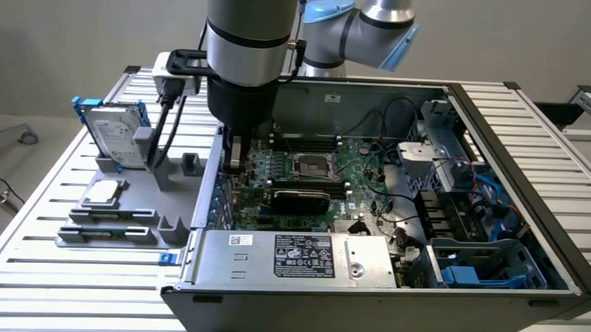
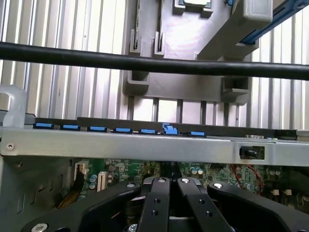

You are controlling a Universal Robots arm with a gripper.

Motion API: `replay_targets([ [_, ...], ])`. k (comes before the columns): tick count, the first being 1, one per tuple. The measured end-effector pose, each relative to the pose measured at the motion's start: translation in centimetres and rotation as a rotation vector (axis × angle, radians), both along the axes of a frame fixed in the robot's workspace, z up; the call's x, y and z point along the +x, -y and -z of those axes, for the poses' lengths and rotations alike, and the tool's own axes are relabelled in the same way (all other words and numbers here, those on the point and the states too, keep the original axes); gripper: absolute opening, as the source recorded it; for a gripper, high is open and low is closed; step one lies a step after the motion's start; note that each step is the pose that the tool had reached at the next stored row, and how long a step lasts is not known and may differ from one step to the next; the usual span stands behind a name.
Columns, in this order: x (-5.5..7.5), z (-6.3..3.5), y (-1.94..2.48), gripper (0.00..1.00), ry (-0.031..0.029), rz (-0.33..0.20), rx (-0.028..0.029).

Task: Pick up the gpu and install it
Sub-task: 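Press down on the gpu until it lock into place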

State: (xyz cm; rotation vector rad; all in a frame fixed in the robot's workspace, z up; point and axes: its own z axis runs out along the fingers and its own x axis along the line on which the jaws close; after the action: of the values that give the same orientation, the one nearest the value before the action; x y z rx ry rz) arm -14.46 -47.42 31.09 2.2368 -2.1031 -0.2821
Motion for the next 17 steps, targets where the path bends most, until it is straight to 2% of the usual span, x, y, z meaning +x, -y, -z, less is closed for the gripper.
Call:
replay_targets([
  [7, 0.3, 0.69, 0.01, 0.11, -0.0001, -0.003, -0.0158],
  [12, 0.6, 0.97, -0.04, 0.11, 0.0006, -0.003, -0.0173],
  [17, 0.7, 1.47, -0.49, 0.11, 0.0007, 0.003, -0.0172],
])
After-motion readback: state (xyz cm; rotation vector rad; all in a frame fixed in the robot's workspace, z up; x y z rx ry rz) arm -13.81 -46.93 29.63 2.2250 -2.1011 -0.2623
